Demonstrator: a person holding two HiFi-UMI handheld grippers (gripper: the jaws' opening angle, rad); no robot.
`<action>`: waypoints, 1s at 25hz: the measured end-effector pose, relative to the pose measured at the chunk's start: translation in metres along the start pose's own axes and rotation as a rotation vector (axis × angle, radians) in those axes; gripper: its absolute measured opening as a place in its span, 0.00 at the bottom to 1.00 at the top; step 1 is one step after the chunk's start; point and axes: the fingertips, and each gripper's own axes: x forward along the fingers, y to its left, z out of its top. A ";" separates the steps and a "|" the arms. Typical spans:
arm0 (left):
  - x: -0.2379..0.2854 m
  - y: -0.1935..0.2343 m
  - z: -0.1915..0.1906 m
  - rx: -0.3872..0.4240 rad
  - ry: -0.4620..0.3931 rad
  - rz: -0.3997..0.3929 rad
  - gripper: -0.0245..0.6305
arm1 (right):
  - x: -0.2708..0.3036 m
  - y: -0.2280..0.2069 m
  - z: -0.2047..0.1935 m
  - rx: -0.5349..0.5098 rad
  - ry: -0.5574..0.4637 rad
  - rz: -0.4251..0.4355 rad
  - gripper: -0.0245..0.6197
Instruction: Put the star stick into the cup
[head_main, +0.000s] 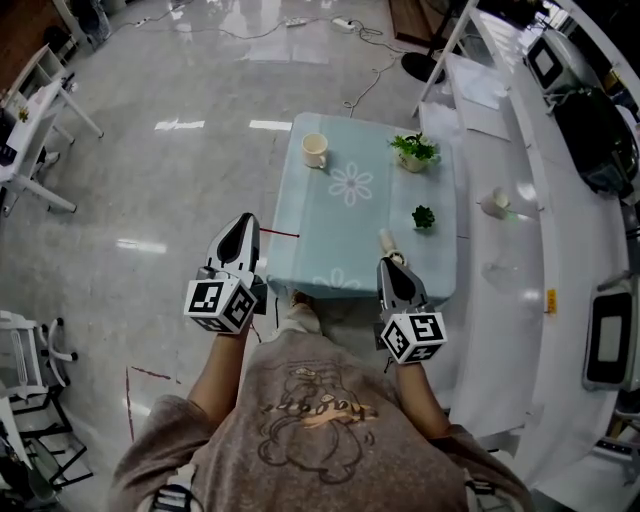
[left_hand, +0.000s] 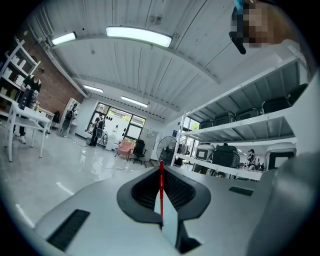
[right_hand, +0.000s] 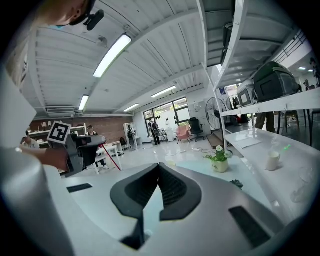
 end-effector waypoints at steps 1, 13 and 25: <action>0.009 0.002 0.000 0.000 0.003 -0.006 0.09 | 0.007 -0.002 0.002 0.001 0.000 -0.003 0.04; 0.115 0.023 -0.004 0.014 0.038 -0.083 0.09 | 0.074 -0.019 0.019 0.017 0.007 -0.031 0.04; 0.223 0.049 -0.001 0.043 0.044 -0.129 0.09 | 0.110 -0.052 0.023 0.057 0.026 -0.130 0.04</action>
